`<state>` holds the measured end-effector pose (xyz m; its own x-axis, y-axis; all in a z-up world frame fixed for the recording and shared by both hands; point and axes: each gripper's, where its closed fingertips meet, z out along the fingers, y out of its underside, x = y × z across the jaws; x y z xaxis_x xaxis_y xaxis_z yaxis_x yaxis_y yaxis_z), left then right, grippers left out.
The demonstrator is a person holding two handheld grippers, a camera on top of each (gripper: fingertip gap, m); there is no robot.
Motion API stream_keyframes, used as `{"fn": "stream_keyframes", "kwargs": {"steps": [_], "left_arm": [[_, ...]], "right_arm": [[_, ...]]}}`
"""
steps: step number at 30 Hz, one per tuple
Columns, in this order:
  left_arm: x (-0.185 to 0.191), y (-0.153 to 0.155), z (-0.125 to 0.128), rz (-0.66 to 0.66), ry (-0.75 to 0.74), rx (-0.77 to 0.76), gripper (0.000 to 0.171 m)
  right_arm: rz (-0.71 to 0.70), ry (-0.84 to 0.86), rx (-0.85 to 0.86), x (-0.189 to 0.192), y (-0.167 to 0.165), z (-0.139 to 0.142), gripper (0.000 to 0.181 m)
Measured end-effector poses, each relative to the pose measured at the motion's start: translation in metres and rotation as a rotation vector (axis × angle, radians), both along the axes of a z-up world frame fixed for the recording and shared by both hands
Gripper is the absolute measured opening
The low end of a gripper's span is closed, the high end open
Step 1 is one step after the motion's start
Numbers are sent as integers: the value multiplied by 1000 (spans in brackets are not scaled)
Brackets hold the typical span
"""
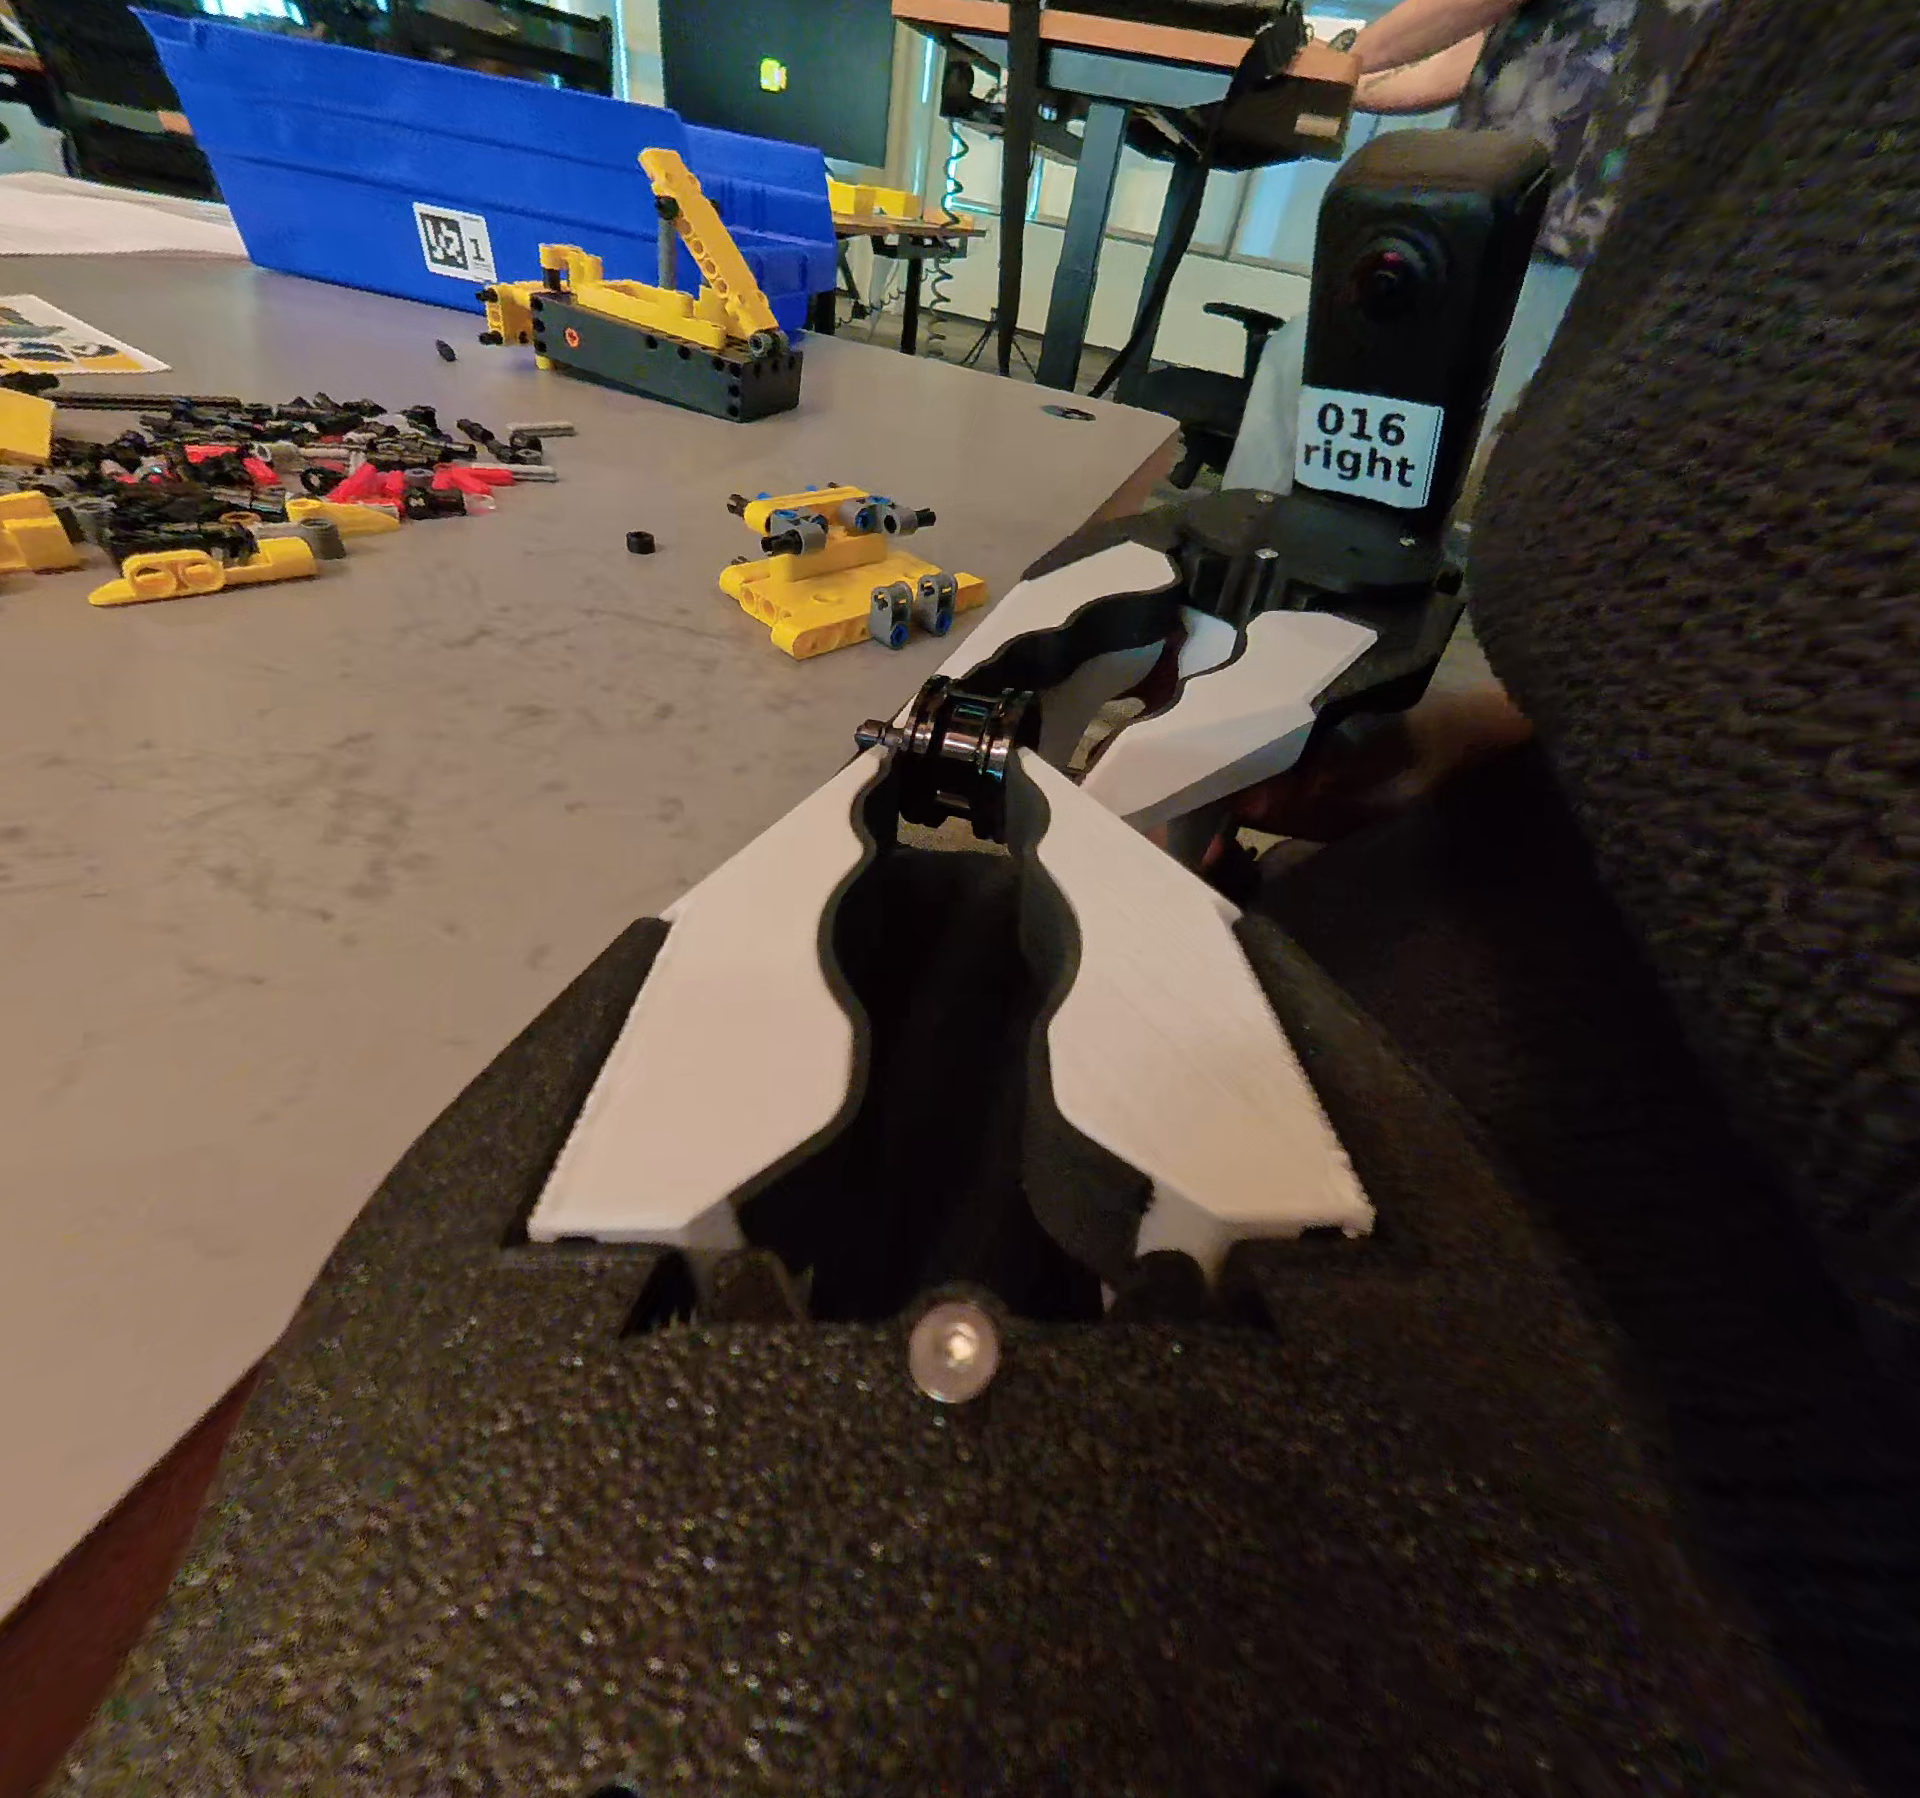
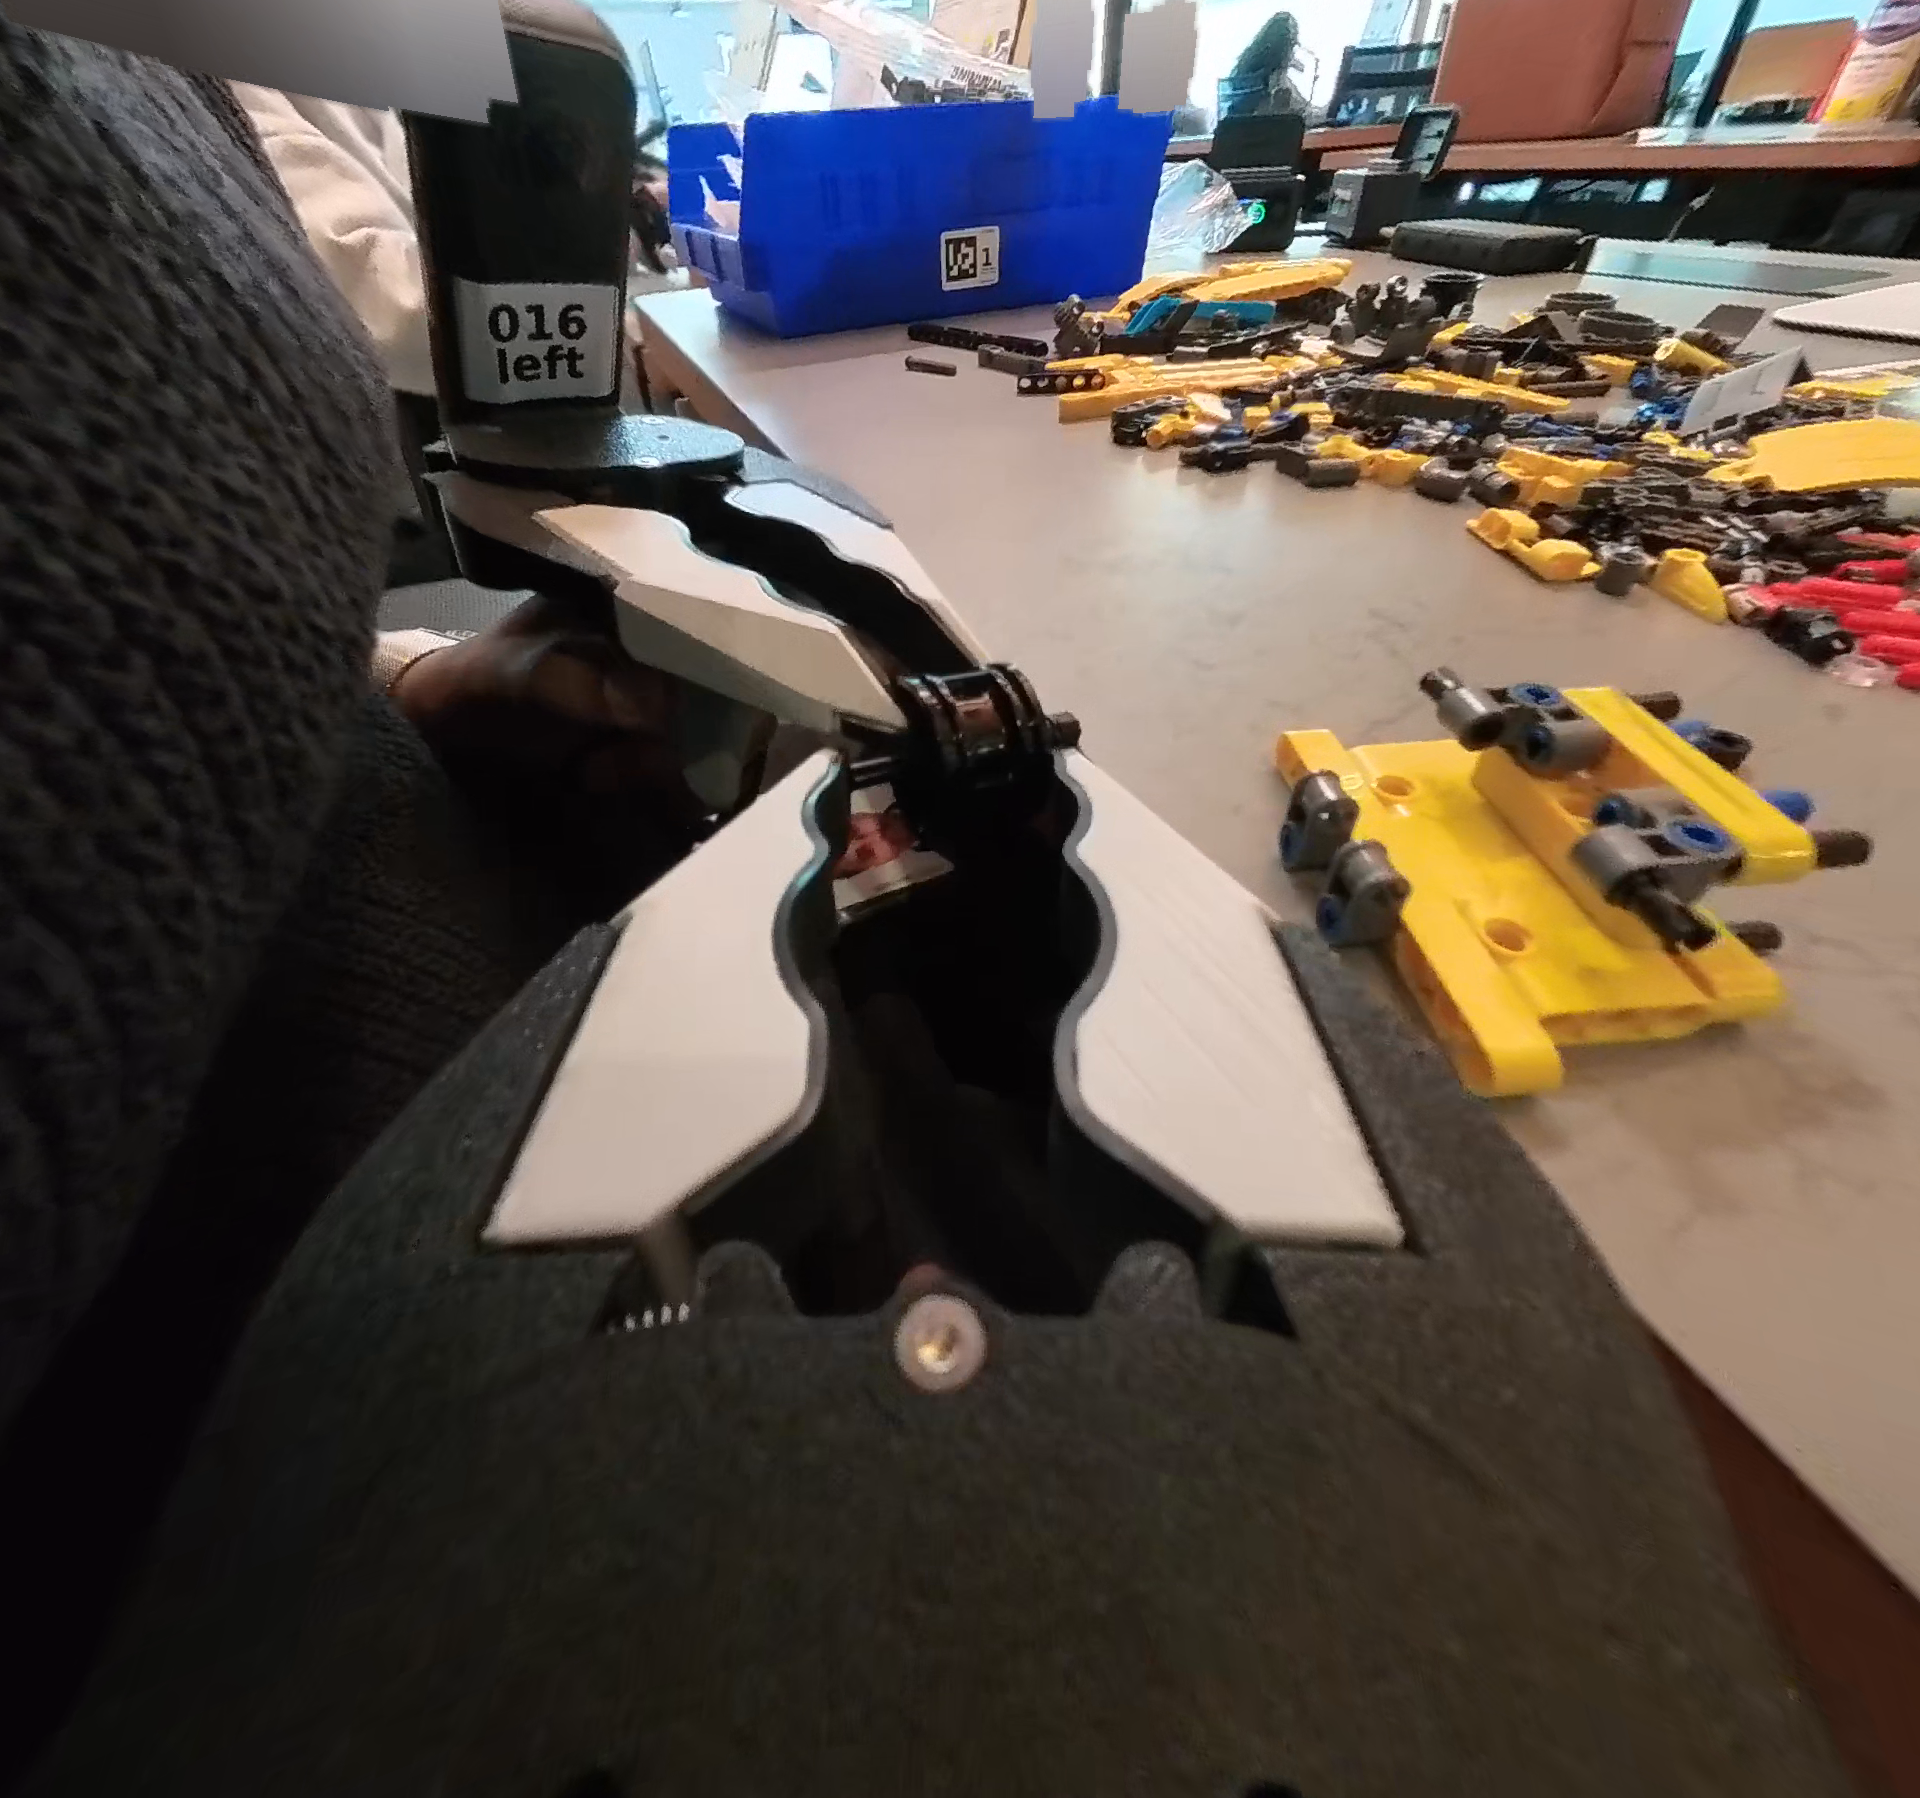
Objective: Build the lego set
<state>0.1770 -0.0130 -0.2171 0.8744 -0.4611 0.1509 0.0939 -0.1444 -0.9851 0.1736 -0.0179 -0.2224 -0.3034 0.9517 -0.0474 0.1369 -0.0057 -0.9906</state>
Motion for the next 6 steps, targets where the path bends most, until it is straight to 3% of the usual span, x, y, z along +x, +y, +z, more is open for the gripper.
{"fn": "stream_keyframes", "kwargs": {"steps": [6], "left_arm": [[0, 2, 0, -11, -38, 2, 19]], "right_arm": [[19, -18, -22, 0, 0, 1, 38]]}}
